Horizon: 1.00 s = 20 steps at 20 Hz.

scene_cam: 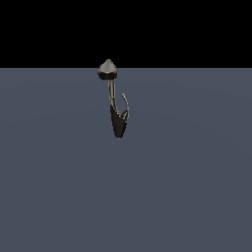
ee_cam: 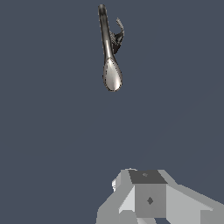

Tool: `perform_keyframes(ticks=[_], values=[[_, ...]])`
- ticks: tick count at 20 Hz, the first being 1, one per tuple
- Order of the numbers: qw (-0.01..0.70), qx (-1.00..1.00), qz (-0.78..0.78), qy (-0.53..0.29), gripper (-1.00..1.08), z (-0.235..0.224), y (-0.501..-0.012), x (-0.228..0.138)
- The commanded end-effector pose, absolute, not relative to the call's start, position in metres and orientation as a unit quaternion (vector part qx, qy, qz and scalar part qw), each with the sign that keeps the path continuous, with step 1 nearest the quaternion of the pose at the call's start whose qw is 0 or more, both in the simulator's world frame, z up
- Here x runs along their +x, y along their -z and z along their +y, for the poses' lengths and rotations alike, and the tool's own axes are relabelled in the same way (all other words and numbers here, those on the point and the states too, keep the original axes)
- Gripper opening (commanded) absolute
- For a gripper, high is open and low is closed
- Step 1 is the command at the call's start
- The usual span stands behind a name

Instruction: Turn on the faucet by rotating a designated handle.

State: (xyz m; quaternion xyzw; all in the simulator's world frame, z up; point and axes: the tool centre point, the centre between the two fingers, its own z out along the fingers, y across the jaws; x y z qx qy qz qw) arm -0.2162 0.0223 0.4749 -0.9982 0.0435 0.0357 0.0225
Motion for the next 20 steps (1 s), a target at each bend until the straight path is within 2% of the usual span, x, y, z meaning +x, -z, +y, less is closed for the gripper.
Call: perform_keyframes(ticks=[1,20], values=[[0.035,-0.997,0.063,-0.042,-1.0,0.025,-0.472,-0.203],[0.148,-0.944,0.272,-0.116,-1.0,0.039,-0.414,-0.063]])
